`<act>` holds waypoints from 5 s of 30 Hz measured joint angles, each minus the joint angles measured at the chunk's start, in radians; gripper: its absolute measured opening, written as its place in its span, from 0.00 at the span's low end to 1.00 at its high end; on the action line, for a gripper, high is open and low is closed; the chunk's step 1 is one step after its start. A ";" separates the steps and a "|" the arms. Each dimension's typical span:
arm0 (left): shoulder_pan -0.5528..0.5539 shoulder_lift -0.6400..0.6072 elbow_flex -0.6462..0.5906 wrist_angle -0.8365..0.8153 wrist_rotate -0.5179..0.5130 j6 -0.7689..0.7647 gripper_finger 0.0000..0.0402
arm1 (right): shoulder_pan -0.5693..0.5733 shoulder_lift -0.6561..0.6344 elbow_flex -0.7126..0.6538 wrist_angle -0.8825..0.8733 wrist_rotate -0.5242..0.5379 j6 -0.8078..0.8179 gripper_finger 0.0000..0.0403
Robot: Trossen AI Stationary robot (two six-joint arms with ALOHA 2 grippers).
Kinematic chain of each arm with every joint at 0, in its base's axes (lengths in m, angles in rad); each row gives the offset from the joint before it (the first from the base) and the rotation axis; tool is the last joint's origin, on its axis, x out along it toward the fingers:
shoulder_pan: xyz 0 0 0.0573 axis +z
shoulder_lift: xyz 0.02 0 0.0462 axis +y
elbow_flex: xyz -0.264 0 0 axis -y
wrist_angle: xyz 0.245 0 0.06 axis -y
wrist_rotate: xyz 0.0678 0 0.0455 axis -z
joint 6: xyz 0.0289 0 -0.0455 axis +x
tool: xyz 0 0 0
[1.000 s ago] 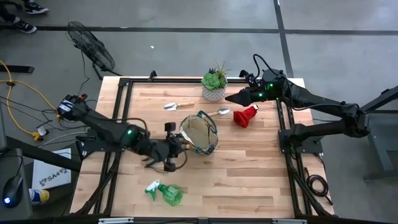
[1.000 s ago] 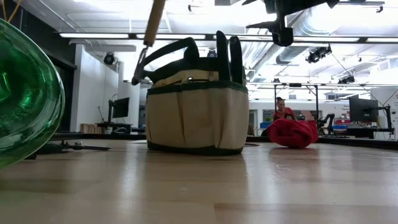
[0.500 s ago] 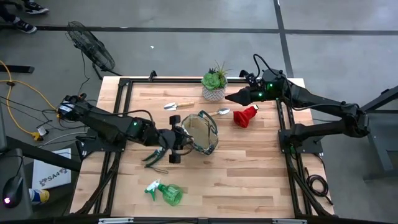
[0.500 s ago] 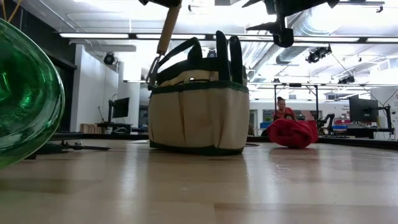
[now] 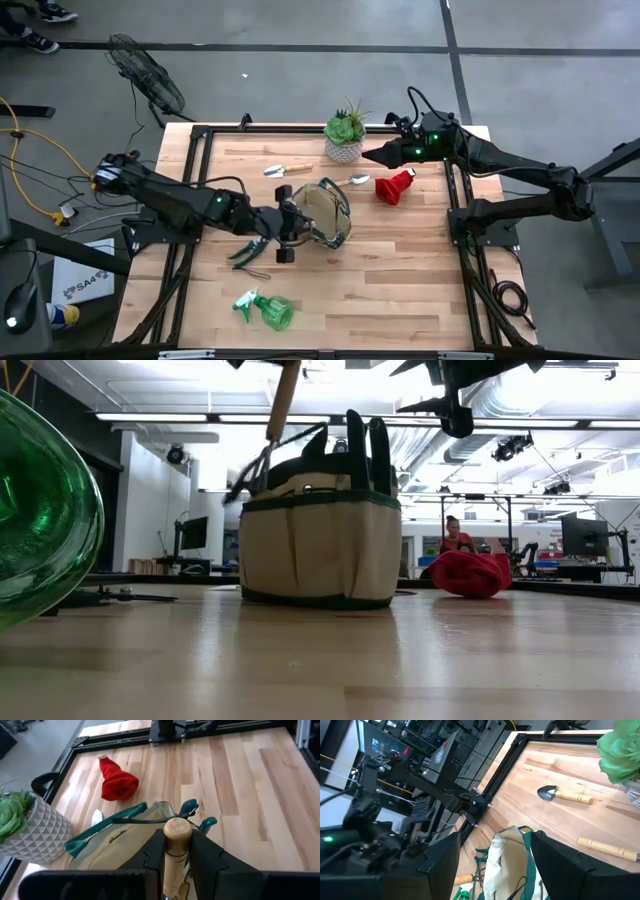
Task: Pick & Place Garden tools in Gardening bag
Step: Put the brown hand rake into the brown gardening bag
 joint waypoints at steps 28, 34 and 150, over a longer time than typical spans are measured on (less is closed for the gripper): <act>0.000 0.037 -0.037 0.072 -0.038 -0.073 0.13 | 0.000 0.000 0.000 -0.007 0.002 0.000 0.58; 0.000 0.036 -0.092 0.148 -0.041 -0.073 0.13 | 0.000 0.000 0.000 -0.008 0.008 0.000 0.58; -0.081 -0.006 -0.200 -0.078 -0.103 -0.257 0.00 | 0.075 -0.003 0.000 -0.095 -0.037 -0.147 0.58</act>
